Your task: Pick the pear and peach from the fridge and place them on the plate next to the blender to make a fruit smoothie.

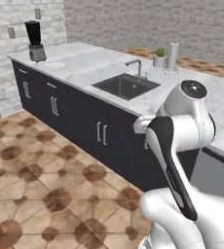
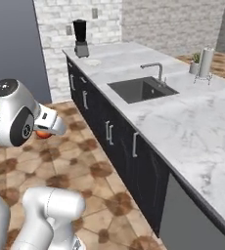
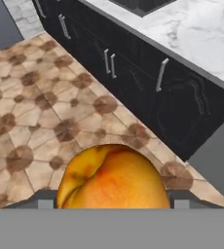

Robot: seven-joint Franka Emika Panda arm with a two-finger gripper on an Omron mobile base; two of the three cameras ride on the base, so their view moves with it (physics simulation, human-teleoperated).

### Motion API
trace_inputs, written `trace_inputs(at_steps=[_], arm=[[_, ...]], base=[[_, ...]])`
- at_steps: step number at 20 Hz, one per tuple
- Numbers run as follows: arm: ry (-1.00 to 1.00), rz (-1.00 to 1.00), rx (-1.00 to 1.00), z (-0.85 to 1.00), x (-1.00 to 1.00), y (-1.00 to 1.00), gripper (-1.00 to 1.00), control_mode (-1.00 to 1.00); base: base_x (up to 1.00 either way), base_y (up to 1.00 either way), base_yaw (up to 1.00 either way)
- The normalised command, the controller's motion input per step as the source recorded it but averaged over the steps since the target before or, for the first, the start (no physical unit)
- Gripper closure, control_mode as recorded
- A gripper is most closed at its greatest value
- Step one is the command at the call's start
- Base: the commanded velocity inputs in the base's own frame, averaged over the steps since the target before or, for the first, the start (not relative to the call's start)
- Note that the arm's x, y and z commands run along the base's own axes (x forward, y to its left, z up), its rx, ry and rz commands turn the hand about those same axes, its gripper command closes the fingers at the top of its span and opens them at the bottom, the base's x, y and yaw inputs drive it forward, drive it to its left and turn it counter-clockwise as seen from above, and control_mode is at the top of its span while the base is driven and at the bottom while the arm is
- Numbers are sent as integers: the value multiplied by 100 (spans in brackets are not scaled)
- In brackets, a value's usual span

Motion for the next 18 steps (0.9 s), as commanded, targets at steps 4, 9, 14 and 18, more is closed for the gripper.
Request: trace_inputs(at_steps=[4,9,14,18], arm=[[0,0,0,0,0,0,100,100],[0,0,0,0,0,0,100,100],[0,0,0,0,0,0,100,100],[0,0,0,0,0,0,100,100]], base=[[100,100,-25],[100,100,-25],[100,100,-20],[100,100,-21]])
